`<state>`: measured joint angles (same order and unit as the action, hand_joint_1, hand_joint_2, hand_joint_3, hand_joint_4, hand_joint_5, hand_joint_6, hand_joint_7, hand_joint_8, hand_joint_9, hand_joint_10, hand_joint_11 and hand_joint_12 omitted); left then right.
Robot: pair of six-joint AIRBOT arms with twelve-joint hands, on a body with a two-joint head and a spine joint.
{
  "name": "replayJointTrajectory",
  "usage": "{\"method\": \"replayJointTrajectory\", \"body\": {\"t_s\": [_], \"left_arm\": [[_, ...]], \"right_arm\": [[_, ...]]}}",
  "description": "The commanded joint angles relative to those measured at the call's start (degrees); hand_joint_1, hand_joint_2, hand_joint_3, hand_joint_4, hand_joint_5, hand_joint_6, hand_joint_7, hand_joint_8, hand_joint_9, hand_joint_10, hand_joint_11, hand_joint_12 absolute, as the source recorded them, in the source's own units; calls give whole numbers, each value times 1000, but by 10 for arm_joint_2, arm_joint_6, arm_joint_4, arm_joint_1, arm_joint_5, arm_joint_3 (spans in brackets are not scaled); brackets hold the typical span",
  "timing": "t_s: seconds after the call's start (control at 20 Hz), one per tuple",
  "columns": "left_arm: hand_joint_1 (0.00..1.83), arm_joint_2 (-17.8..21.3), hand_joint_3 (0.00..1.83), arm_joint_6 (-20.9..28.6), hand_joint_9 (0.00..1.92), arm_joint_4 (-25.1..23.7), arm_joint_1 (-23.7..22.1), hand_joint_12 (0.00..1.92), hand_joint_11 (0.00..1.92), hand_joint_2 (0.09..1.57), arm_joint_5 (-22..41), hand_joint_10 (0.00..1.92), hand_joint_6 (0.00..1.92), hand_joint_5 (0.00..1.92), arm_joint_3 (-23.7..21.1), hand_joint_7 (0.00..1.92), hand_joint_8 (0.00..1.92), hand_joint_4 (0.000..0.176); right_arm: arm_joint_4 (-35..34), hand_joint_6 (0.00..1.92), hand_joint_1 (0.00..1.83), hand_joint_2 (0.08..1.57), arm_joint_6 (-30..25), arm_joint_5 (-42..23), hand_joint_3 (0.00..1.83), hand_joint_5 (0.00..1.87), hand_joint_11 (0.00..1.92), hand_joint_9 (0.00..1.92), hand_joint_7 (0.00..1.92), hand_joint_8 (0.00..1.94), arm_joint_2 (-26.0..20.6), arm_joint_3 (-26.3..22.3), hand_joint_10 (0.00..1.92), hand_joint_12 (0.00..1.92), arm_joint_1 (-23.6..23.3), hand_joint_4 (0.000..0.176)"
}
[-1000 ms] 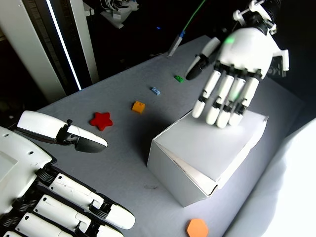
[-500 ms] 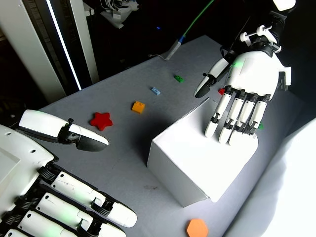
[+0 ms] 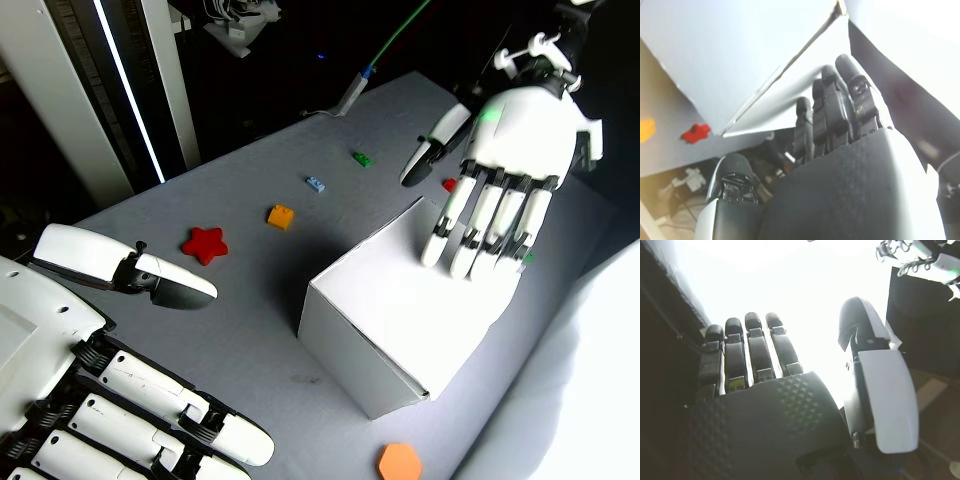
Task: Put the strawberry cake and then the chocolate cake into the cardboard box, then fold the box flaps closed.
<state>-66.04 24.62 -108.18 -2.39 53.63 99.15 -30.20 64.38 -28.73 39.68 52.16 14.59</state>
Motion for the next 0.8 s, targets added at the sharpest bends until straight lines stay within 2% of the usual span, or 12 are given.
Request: {"method": "replayJointTrajectory", "body": {"t_s": [0.0,0.25,0.3,0.35,0.4,0.45,0.5,0.55,0.6,0.65,0.7,0.75], "left_arm": [[0,12,0,7,288,36,-13,973,0,1225,-1,0,1,194,0,225,1,69],[0,59,0,23,306,13,-36,999,0,1212,8,7,7,218,-26,258,8,69],[0,68,0,26,336,7,-39,1040,0,1217,11,14,16,260,-34,319,18,59],[0,80,0,31,336,-3,-41,1040,0,1217,16,14,16,260,-43,319,18,59],[0,90,0,35,368,-9,-41,1092,0,1220,18,20,20,292,-51,364,20,53],[0,103,0,39,411,-16,-41,1198,0,1217,22,30,26,333,-63,403,20,43],[0,112,0,42,435,-20,-41,1257,0,1219,24,33,29,362,-70,430,20,35],[0,122,0,46,435,-26,-41,1257,0,1219,27,33,29,362,-83,430,20,35],[0,132,0,49,487,-30,-41,1317,21,1218,29,43,32,415,-94,488,20,29],[0,142,2,50,616,-36,-41,1402,79,1232,32,77,31,514,-106,628,24,1],[0,150,2,52,616,-40,-40,1402,79,1232,32,77,31,514,-114,628,24,1],[35,157,1,53,706,-41,-38,1402,147,1233,33,120,52,617,-122,737,49,0]], "right_arm": [[8,10,110,1249,-3,-65,0,70,0,54,77,6,-7,1,4,14,-3,0],[8,18,60,1244,-3,-62,0,96,0,62,96,9,-7,1,7,20,-3,0],[8,26,71,1229,-3,-62,0,142,0,82,126,5,-6,1,12,79,-3,0],[8,26,71,1229,-3,-62,0,142,0,82,126,5,-6,1,12,79,-3,0],[8,37,68,1217,-3,-62,0,205,0,120,178,10,-6,1,22,233,-3,0],[8,53,57,1213,-3,-61,0,248,0,158,226,26,-7,1,37,244,-3,0],[8,55,52,1210,-3,-61,0,274,0,191,257,24,-7,1,46,349,-3,0],[8,55,52,1210,-3,-61,0,274,0,191,257,24,-7,1,46,349,-3,0],[8,60,37,1210,-3,-61,0,311,0,265,325,32,-7,1,76,562,-3,0],[8,110,73,1194,-3,-61,0,449,0,395,513,39,-7,1,209,980,-3,0],[8,110,73,1194,-3,-61,0,449,0,395,513,39,-7,1,209,980,-3,0],[8,190,112,1182,-3,-60,1,566,0,422,663,66,-7,1,471,1196,-3,0]]}}
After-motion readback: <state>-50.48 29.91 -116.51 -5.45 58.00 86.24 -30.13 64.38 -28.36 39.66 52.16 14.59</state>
